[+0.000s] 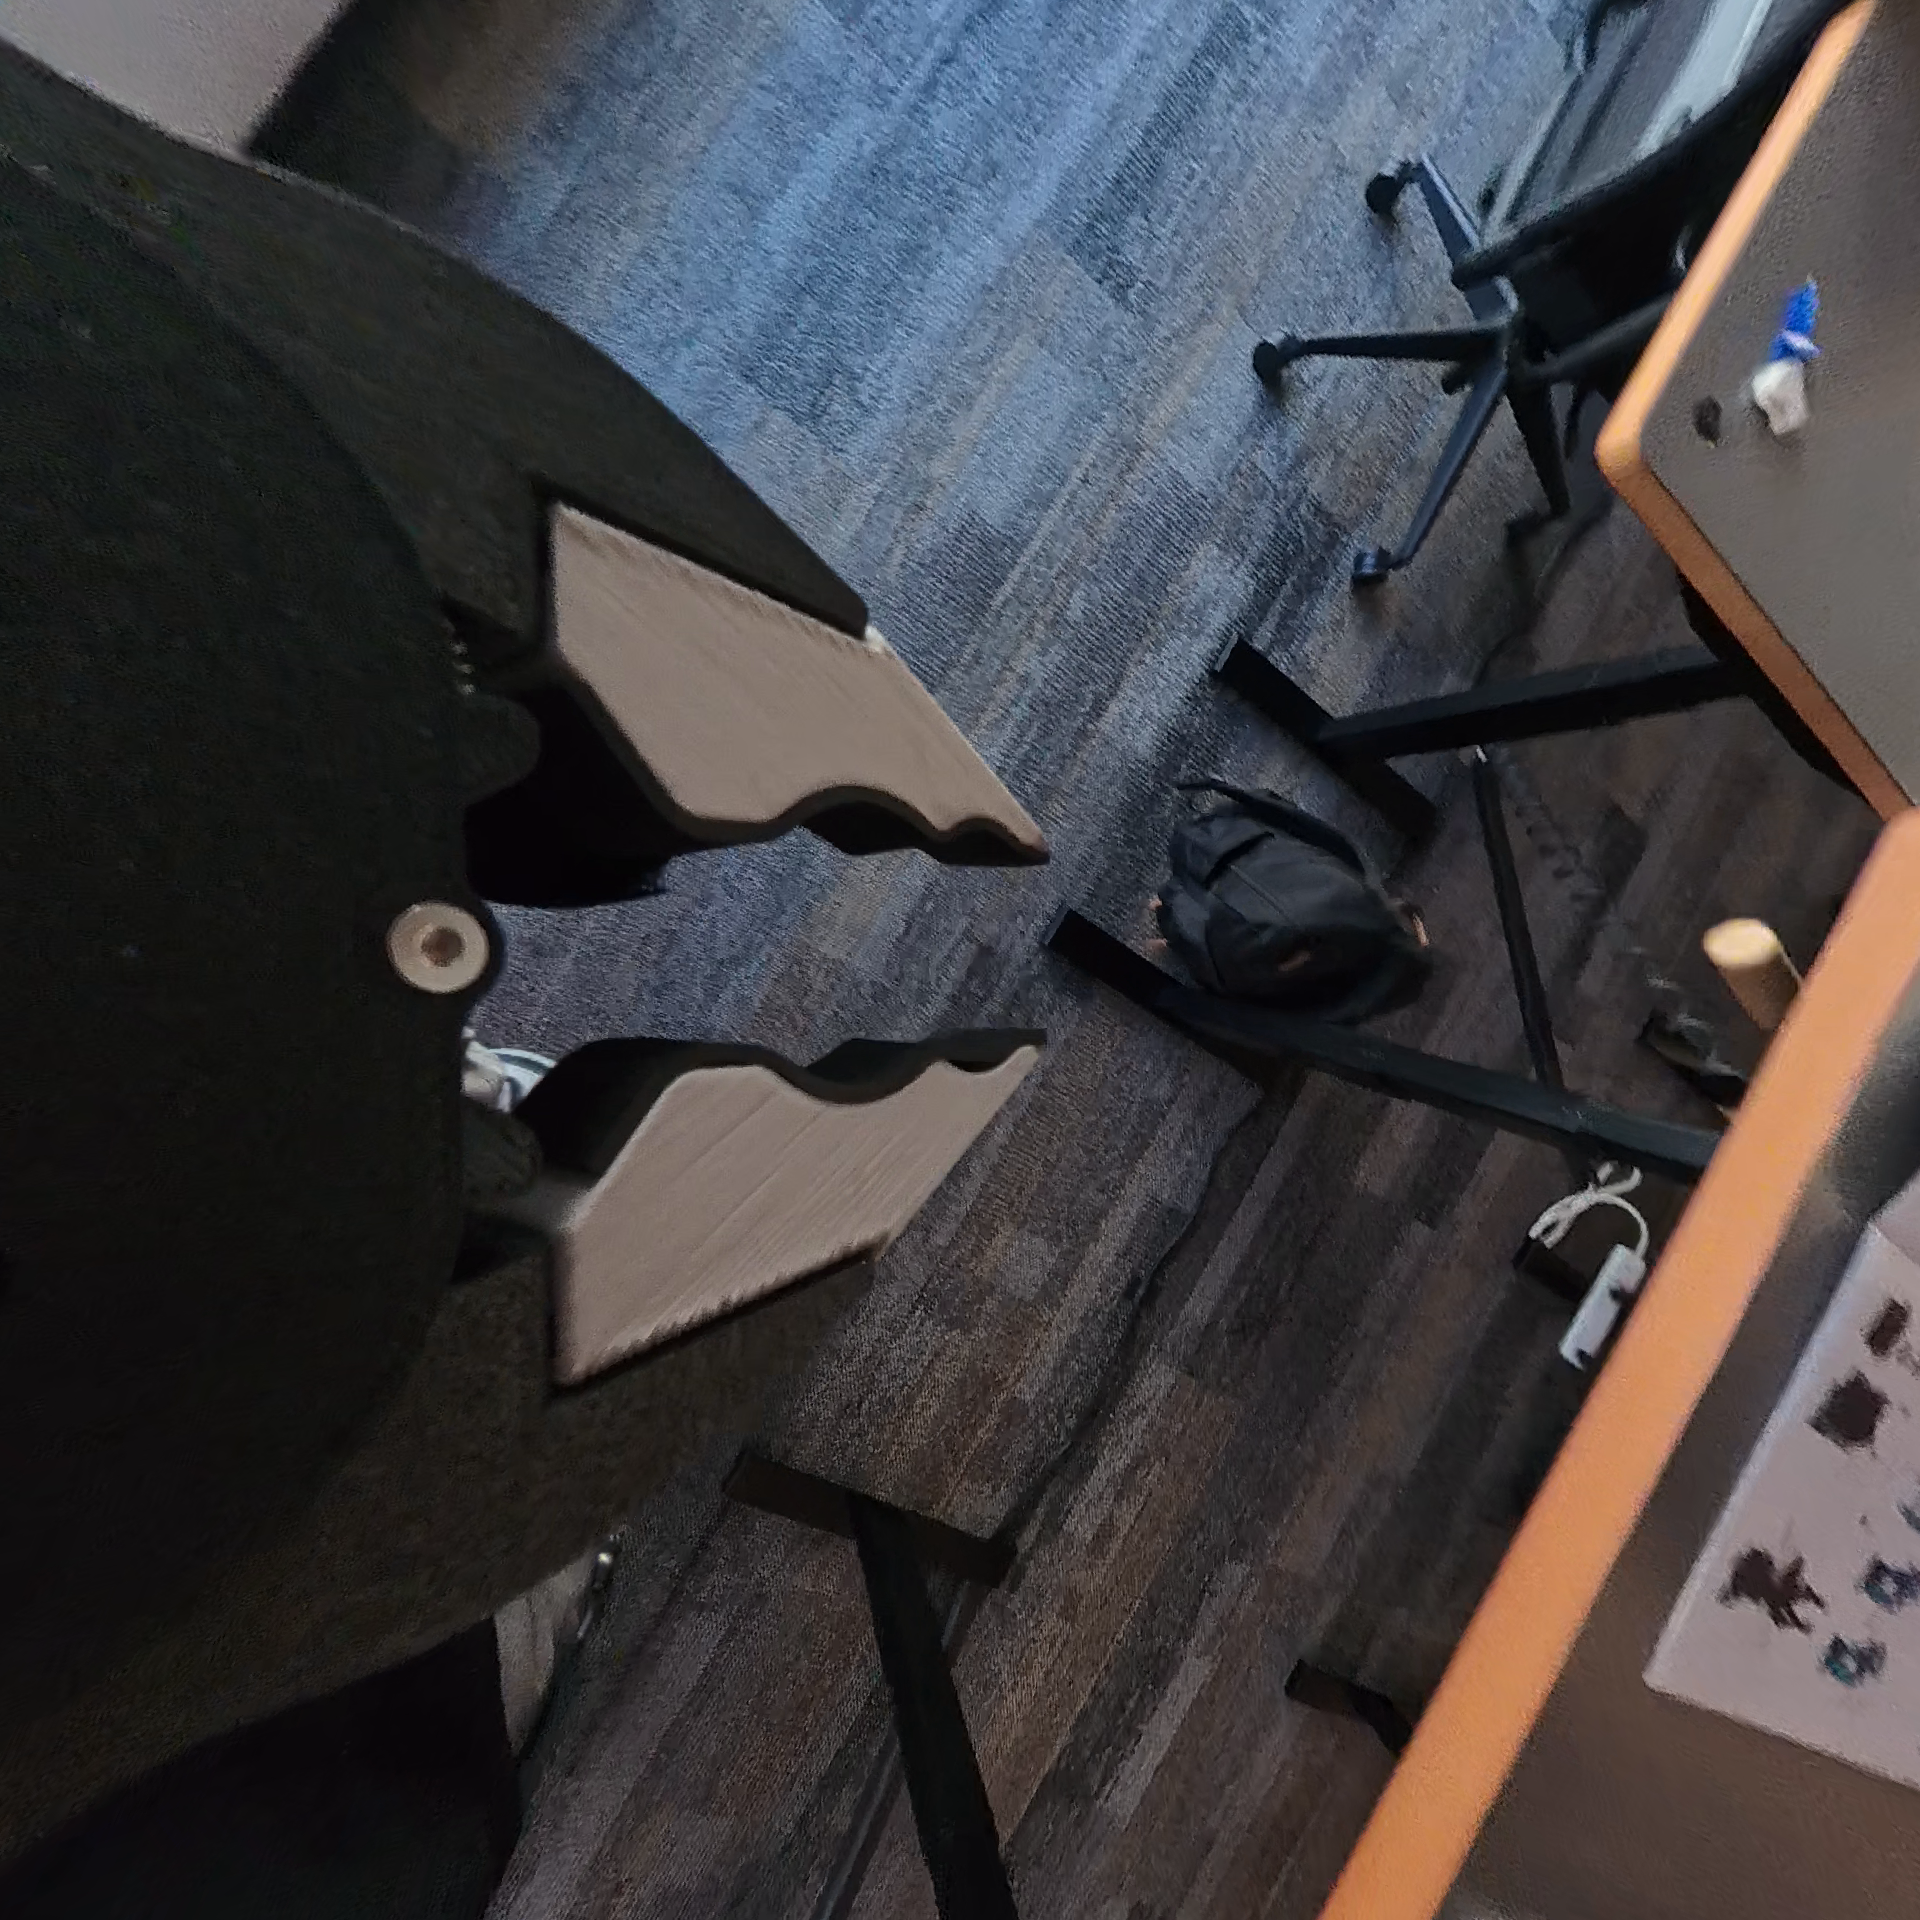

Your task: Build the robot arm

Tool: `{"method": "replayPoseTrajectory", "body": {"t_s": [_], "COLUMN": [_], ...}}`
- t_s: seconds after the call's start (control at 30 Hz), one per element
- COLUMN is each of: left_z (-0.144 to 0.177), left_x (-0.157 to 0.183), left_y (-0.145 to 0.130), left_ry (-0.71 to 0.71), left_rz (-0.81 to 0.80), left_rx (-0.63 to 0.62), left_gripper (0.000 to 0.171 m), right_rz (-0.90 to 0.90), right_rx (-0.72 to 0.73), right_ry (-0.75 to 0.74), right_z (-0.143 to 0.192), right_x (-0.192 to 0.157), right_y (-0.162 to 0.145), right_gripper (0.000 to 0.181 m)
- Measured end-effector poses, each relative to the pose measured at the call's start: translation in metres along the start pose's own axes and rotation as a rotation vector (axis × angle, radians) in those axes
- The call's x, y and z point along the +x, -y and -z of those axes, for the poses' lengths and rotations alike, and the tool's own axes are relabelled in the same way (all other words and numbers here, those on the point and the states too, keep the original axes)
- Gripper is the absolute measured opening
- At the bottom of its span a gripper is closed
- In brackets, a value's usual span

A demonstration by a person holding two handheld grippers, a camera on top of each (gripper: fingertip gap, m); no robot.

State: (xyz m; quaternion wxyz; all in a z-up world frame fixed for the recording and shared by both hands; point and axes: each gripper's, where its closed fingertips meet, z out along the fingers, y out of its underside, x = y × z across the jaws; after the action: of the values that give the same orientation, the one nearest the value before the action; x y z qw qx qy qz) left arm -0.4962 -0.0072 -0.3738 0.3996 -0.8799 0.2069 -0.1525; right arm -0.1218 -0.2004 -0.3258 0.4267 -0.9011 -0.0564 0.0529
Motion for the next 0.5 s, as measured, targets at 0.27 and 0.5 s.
{"method": "replayPoseTrajectory", "body": {"t_s": [0.27,0.5], "left_z": [-0.102,-0.169], "left_x": [0.126,0.22], "left_y": [0.103,0.161], "left_ry": [-0.174,-0.306], "left_rz": [-0.187,-0.35], "left_rx": [0.054,0.031], "left_gripper": [0.024,0.027], "right_rz": [-0.009,-0.015], "right_rx": [0.151,0.197], "right_ry": [-0.081,0.058], "right_z": [-0.036,-0.082], "right_x": [0.094,0.124], "right_y": [0.034,0.067], "right_gripper": [0.03,0.03]}}
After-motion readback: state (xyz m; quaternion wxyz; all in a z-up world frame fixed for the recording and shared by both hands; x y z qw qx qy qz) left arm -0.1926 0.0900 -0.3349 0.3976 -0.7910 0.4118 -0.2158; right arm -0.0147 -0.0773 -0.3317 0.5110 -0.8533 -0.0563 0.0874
